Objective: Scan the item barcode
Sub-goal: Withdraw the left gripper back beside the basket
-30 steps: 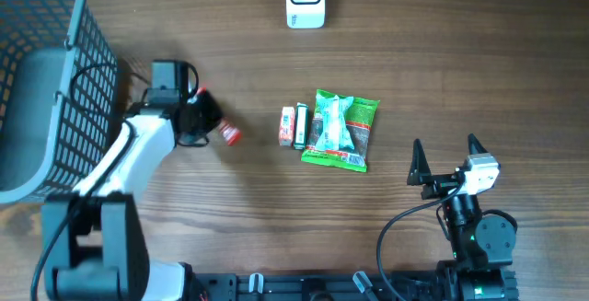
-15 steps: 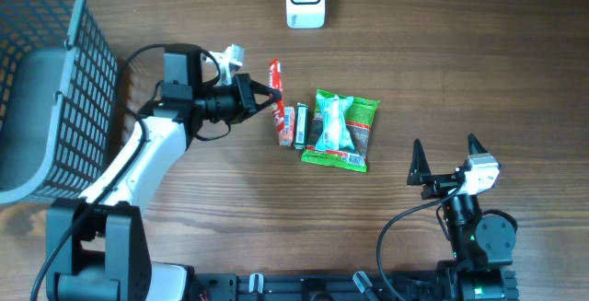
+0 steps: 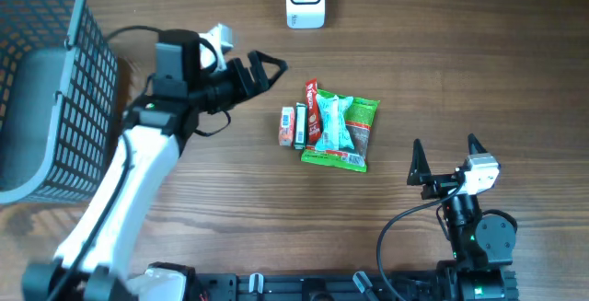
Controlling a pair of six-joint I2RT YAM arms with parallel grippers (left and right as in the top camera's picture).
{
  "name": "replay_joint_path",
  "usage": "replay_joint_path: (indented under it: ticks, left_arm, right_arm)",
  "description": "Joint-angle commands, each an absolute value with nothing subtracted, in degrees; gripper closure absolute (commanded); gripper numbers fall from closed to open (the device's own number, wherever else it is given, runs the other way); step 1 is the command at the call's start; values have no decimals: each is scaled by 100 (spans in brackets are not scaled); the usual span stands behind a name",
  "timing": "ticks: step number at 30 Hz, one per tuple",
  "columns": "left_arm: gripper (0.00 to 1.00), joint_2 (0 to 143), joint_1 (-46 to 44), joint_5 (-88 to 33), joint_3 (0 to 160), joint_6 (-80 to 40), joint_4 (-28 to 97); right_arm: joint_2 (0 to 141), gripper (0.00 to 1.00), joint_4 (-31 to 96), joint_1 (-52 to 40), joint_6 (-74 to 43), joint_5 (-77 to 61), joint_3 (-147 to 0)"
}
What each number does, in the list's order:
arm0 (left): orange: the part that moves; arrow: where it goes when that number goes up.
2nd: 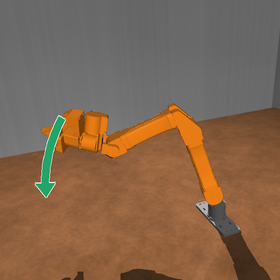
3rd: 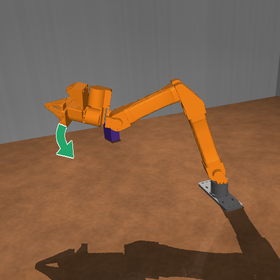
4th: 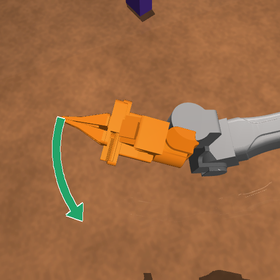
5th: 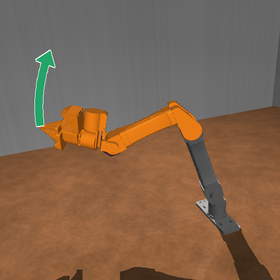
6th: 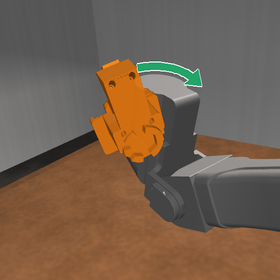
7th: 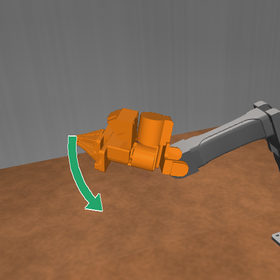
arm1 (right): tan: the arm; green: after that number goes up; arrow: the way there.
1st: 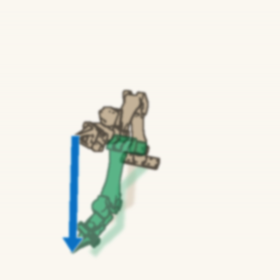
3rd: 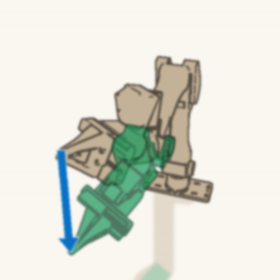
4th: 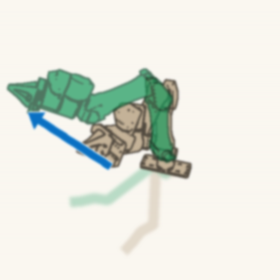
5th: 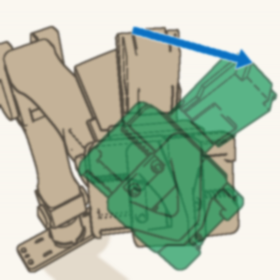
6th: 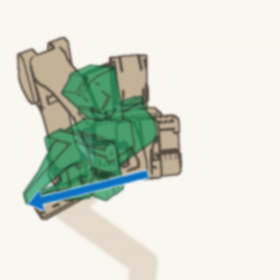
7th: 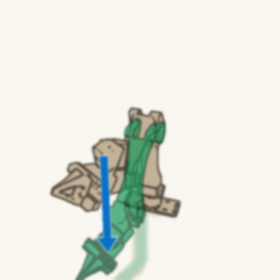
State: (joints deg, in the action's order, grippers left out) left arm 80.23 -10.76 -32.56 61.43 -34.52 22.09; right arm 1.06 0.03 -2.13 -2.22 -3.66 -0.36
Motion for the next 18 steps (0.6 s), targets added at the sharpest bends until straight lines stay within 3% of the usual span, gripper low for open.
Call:
replay_joint_path:
  ticks: [1,7,18]
  left_arm:
    - [0,7609,-1048,-1337,6420,-2952,2956]
    - [0,7747,-1048,1041,6418,-2871,3931]
    - [0,8392,-556,1789,6407,-2869,4053]
  right_arm:
    - [93,0,-12,-185,-156,-438,-30]
    - [91,0,-12,-185,-156,-438,-30]
    - [93,0,-12,-185,-154,-438,-30]
